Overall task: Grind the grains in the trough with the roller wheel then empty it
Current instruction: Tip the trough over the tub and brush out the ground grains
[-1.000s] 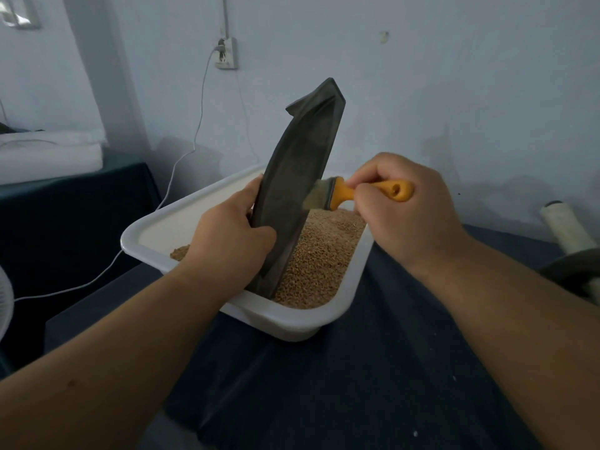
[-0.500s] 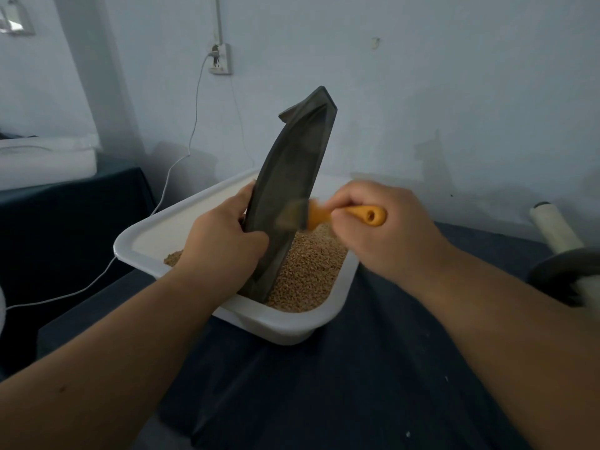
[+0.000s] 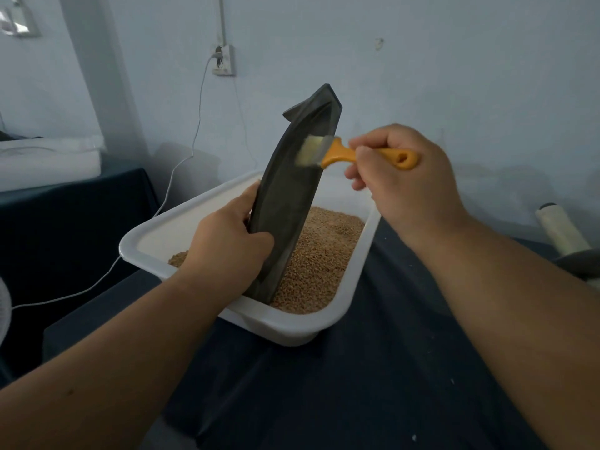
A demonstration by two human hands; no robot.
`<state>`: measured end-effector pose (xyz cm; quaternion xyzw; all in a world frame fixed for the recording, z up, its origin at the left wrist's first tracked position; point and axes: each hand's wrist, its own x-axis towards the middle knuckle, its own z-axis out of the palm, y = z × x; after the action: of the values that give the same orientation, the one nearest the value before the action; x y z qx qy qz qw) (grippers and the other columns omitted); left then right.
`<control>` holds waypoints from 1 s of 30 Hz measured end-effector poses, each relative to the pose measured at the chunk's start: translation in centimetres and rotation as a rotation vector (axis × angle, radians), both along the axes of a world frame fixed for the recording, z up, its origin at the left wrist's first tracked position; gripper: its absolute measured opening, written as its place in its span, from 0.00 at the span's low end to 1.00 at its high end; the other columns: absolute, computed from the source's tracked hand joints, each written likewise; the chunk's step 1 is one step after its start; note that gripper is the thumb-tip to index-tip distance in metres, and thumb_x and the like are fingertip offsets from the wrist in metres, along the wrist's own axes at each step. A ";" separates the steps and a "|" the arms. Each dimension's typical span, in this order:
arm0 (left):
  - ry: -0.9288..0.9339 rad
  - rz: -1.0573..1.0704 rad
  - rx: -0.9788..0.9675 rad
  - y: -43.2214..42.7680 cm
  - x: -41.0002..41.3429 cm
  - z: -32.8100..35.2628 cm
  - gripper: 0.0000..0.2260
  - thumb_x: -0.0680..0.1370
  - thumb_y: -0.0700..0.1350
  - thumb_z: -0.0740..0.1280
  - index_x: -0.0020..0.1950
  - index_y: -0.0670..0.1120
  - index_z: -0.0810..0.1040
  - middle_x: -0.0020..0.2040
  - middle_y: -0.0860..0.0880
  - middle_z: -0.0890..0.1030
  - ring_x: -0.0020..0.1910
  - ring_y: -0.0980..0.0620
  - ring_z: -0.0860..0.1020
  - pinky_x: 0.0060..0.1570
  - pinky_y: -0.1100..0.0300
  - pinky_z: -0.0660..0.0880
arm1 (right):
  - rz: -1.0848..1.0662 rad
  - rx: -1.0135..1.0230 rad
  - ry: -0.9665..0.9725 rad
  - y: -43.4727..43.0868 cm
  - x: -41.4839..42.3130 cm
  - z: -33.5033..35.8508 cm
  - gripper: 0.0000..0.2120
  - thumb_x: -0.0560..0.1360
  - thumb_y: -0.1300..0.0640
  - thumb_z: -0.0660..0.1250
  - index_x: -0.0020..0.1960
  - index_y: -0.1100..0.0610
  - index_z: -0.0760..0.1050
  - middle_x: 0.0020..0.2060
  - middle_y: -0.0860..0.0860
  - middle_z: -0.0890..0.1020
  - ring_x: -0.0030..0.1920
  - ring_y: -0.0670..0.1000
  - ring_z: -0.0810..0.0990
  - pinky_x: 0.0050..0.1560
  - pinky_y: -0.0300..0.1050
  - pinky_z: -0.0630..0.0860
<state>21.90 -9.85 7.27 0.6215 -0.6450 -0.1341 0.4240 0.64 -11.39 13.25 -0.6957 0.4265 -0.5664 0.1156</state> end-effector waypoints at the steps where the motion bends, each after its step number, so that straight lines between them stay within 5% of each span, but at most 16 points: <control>1: -0.006 0.001 -0.002 0.0 0.0 0.0 0.34 0.73 0.44 0.64 0.73 0.69 0.59 0.40 0.64 0.78 0.34 0.63 0.78 0.22 0.76 0.68 | 0.008 0.046 -0.007 -0.5 0.2 0.3 0.08 0.77 0.50 0.64 0.53 0.49 0.79 0.40 0.47 0.84 0.40 0.45 0.83 0.42 0.48 0.83; 4: -0.014 0.001 -0.004 0.0 0.0 0.0 0.34 0.73 0.44 0.64 0.74 0.68 0.58 0.42 0.64 0.78 0.35 0.61 0.78 0.25 0.75 0.68 | -0.015 0.147 0.112 -1.4 0.3 0.7 0.07 0.77 0.49 0.66 0.54 0.50 0.77 0.41 0.47 0.84 0.40 0.43 0.84 0.44 0.45 0.83; 8: -0.015 -0.021 -0.019 0.0 0.1 -0.1 0.33 0.72 0.43 0.64 0.73 0.68 0.60 0.39 0.64 0.78 0.37 0.68 0.77 0.22 0.75 0.68 | 0.106 0.228 0.251 0.0 0.0 -0.1 0.04 0.72 0.56 0.67 0.40 0.53 0.78 0.31 0.51 0.83 0.31 0.47 0.82 0.32 0.40 0.79; 13: 0.021 -0.040 -0.022 -0.2 0.2 -0.3 0.33 0.72 0.42 0.64 0.73 0.67 0.61 0.38 0.66 0.79 0.39 0.74 0.75 0.23 0.77 0.68 | -0.006 0.151 -0.133 -1.5 -0.6 2.1 0.09 0.73 0.52 0.65 0.39 0.57 0.78 0.29 0.51 0.83 0.27 0.48 0.81 0.27 0.36 0.74; 19: 0.043 -0.056 -0.038 0.0 0.2 -0.4 0.33 0.72 0.42 0.63 0.72 0.68 0.61 0.38 0.69 0.78 0.40 0.75 0.74 0.24 0.78 0.67 | -0.127 0.093 -0.384 -5.3 -1.4 3.0 0.08 0.77 0.48 0.66 0.46 0.53 0.77 0.35 0.49 0.85 0.35 0.48 0.85 0.41 0.44 0.83; 23: 0.044 -0.047 -0.033 0.0 0.2 -0.3 0.33 0.74 0.42 0.64 0.74 0.67 0.60 0.40 0.68 0.76 0.40 0.76 0.74 0.23 0.79 0.66 | -0.042 0.130 -0.259 -4.8 -0.7 1.2 0.09 0.79 0.49 0.66 0.47 0.55 0.76 0.37 0.50 0.85 0.36 0.49 0.85 0.43 0.46 0.83; 27: 0.055 -0.052 -0.021 0.2 0.2 -0.1 0.33 0.73 0.41 0.63 0.72 0.68 0.61 0.37 0.66 0.78 0.38 0.73 0.75 0.22 0.77 0.67 | -0.030 0.215 0.081 -2.6 -0.1 0.0 0.11 0.76 0.51 0.64 0.42 0.58 0.77 0.30 0.51 0.83 0.29 0.48 0.82 0.31 0.38 0.78; 30: 0.039 -0.046 -0.018 0.2 0.1 0.0 0.32 0.73 0.42 0.63 0.73 0.67 0.61 0.42 0.66 0.77 0.37 0.63 0.79 0.23 0.77 0.68 | -0.089 0.024 -0.034 -2.0 0.0 0.9 0.09 0.74 0.54 0.65 0.38 0.58 0.76 0.27 0.53 0.80 0.26 0.45 0.80 0.29 0.37 0.77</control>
<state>22.02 -9.63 7.26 0.5999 -0.6520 -0.1500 0.4387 0.65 -13.41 14.16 -0.6648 0.4616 -0.5777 0.1058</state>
